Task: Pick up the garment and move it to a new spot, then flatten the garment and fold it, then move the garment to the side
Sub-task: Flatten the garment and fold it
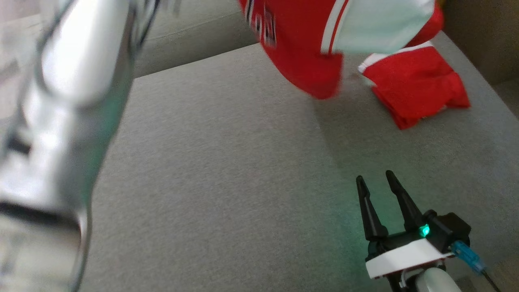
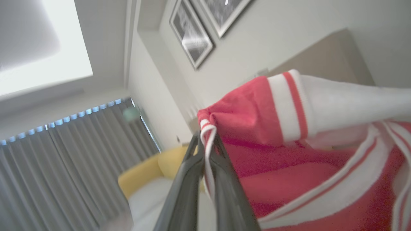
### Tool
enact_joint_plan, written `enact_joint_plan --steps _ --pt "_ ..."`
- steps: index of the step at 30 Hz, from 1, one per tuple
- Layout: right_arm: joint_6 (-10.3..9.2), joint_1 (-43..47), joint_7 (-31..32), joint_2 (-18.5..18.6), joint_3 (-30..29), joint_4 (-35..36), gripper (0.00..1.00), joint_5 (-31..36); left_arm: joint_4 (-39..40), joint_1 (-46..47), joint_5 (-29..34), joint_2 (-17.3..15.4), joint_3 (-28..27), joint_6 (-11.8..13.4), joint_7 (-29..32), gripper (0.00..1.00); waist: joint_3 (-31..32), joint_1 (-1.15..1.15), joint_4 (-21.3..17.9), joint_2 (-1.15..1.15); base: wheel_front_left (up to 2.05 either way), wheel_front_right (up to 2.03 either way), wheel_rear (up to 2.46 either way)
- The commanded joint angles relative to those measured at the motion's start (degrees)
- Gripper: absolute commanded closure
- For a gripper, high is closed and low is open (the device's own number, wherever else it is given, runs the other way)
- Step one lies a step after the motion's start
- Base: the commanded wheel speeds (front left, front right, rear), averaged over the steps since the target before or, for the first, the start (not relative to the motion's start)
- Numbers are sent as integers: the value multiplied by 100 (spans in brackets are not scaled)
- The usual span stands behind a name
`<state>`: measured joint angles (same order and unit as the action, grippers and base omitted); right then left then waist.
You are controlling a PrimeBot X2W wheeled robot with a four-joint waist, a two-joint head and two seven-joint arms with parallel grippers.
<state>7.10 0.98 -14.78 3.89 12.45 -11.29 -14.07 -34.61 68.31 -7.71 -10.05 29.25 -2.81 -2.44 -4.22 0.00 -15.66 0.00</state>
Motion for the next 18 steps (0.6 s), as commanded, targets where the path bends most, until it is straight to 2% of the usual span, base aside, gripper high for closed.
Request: enact_joint_plan --steps 1,3,7,12,13,14,15,18 --pt "39 -110 -22 -17 126 212 0 32 135 -500 -174 -339 -216 -26 79 100 7 0 128 0 0 0 0" --pt "39 -92 -22 8 66 246 0 44 258 -1424 -483 -494 -324 -43 108 100 -21 0 269 0 0 0 0" --pt "39 -103 -22 83 17 296 0 69 365 -3142 -923 -754 -535 105 -99 100 -151 0 511 0 0 0 0" --pt "39 -195 -22 131 38 314 0 67 113 -4398 -1270 -829 -745 278 -513 100 -292 0 669 0 0 0 0" --pt "39 -203 -22 136 43 313 0 66 71 -4529 -1327 -802 -785 319 -584 93 -307 0 699 0 0 0 0" --pt "39 -202 -22 142 49 312 0 66 42 -4629 -1382 -766 -825 364 -647 53 -321 0 732 0 0 0 0" --pt "39 -199 -22 148 57 307 0 65 29 -4703 -1416 -734 -860 423 -712 0 -331 0 764 0 0 0 0" --pt "39 -176 -22 167 89 277 0 57 91 -4837 -1389 -693 -887 619 -847 0 -333 0 848 0 0 0 0"
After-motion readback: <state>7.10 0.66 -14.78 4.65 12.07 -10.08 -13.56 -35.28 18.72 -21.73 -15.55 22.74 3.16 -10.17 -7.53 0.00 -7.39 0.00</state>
